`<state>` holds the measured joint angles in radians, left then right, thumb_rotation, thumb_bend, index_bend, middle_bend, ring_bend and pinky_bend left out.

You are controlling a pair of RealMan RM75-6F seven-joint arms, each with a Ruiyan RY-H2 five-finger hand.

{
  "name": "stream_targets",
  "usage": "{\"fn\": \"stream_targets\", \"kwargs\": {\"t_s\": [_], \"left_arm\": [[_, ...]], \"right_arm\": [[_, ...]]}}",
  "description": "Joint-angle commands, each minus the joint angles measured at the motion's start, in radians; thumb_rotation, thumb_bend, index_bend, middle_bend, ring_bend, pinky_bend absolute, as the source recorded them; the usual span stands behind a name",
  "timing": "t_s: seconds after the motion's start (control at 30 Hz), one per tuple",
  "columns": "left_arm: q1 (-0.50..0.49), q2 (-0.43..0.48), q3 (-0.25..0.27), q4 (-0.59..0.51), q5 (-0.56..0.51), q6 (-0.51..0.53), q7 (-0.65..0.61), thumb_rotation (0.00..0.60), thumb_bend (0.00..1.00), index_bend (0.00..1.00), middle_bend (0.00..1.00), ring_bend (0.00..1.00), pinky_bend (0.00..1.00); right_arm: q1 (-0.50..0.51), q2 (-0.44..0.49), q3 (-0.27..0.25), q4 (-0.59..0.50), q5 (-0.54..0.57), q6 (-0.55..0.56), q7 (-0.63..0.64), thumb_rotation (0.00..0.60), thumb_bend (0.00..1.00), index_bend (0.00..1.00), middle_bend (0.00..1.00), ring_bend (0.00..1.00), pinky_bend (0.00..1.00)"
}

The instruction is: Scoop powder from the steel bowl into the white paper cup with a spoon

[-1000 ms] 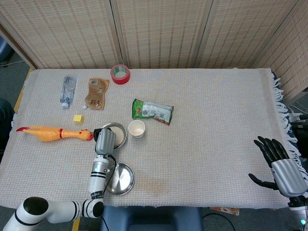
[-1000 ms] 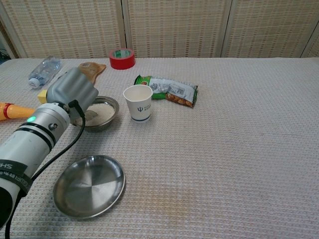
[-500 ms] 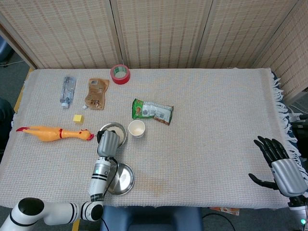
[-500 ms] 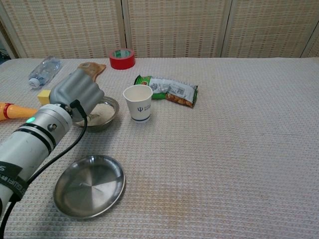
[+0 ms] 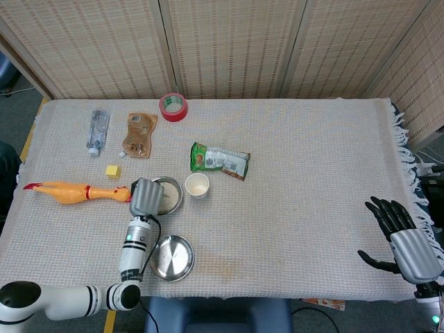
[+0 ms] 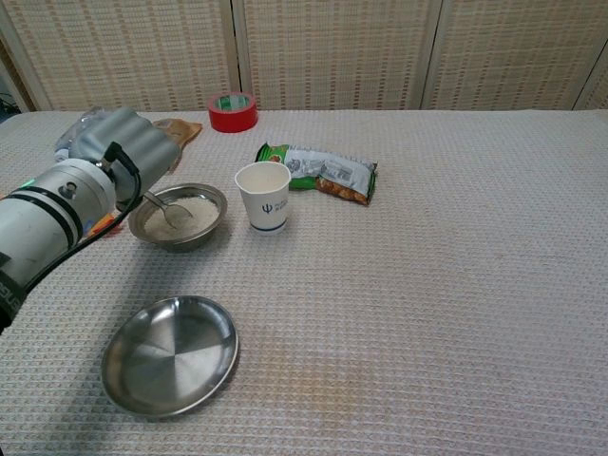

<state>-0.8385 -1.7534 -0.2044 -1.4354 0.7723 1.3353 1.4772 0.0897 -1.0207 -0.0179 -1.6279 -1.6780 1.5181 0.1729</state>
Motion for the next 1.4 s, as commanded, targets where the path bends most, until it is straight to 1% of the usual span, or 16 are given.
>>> {"fn": "stream_targets", "kwargs": {"t_s": [0.03,0.23,0.57,0.9,1.2,1.4], "left_arm": [[0.004,0.045,-0.032,-0.046,-0.043,-0.037,-0.047,0.6,0.39,0.58,1.0,1.0,1.0],[0.003,0.133,-0.074,-0.131,-0.135,-0.113,-0.129,0.6,0.39,0.59,1.0,1.0,1.0],[-0.015,0.222,-0.093,-0.144,-0.233,-0.208,-0.267,0.6,0.39,0.6,1.0,1.0,1.0],[-0.057,0.329,-0.128,-0.191,-0.387,-0.311,-0.384,0.6,0.39,0.6,1.0,1.0,1.0],[-0.121,0.411,-0.135,-0.246,-0.507,-0.382,-0.461,0.6,0.39,0.6,1.0,1.0,1.0],[-0.192,0.415,-0.125,-0.245,-0.574,-0.383,-0.473,0.6,0.39,0.6,1.0,1.0,1.0]], "right_arm": [[0.001,-0.001,0.0,-0.001,0.001,-0.004,-0.004,0.521,0.12,0.0,0.0,0.0,0.0],[0.003,-0.004,-0.001,-0.004,0.004,-0.012,-0.013,0.522,0.12,0.0,0.0,0.0,0.0],[0.004,-0.006,-0.001,-0.007,0.005,-0.015,-0.021,0.522,0.12,0.0,0.0,0.0,0.0],[0.005,-0.005,-0.001,-0.006,0.009,-0.019,-0.022,0.522,0.12,0.0,0.0,0.0,0.0],[0.009,-0.008,-0.001,-0.007,0.014,-0.031,-0.03,0.522,0.12,0.0,0.0,0.0,0.0],[0.008,-0.008,0.001,-0.008,0.018,-0.03,-0.031,0.522,0.11,0.0,0.0,0.0,0.0]]}}
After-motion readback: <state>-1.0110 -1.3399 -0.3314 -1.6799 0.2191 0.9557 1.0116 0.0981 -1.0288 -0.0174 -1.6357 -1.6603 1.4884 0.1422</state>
